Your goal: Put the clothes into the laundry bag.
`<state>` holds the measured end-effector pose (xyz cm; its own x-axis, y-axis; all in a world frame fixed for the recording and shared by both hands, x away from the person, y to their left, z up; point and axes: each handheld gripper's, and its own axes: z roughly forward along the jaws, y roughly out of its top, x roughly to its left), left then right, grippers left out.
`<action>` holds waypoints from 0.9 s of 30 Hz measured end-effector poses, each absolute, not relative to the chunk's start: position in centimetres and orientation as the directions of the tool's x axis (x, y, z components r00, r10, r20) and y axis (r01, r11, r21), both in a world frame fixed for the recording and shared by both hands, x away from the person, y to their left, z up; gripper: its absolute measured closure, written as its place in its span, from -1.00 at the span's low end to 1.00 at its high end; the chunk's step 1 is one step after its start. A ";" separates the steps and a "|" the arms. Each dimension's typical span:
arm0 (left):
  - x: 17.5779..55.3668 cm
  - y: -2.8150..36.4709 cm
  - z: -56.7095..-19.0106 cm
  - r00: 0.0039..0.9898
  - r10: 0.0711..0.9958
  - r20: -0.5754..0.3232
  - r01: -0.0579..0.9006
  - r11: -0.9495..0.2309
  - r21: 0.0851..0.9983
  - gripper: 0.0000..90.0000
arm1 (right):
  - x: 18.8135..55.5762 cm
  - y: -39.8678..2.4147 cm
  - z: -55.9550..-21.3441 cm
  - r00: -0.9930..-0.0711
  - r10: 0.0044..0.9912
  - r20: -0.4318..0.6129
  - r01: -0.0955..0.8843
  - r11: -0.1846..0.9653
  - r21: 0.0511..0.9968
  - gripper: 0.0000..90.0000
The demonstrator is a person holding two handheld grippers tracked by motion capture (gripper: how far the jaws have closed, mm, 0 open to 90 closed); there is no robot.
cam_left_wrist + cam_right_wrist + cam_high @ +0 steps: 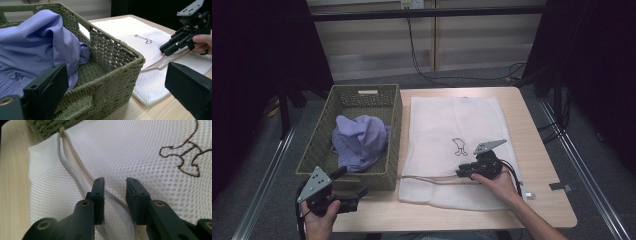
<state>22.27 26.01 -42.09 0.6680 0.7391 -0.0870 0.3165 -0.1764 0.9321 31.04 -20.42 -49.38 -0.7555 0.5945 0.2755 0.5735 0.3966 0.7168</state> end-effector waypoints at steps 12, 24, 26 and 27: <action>22.3 26.1 -42.1 0.660 0.746 -0.088 0.316 -0.170 0.933 -0.90 | 30.6 -19.6 -50.2 -0.765 0.614 0.194 0.550 0.466 0.693 0.74; 22.3 26.1 -42.1 0.663 0.744 -0.085 0.313 -0.173 0.934 -0.90 | 30.7 -19.8 -50.2 -0.745 0.632 0.213 0.578 0.452 0.679 0.96; 22.3 26.1 -42.1 0.665 0.742 -0.088 0.312 -0.169 0.935 -0.90 | 30.7 -19.8 -50.2 -0.744 0.631 0.218 0.579 0.448 0.681 0.96; 22.3 26.1 -42.1 0.665 0.742 -0.088 0.312 -0.169 0.935 -0.90 | 30.7 -19.8 -50.2 -0.742 0.632 0.222 0.583 0.446 0.680 0.97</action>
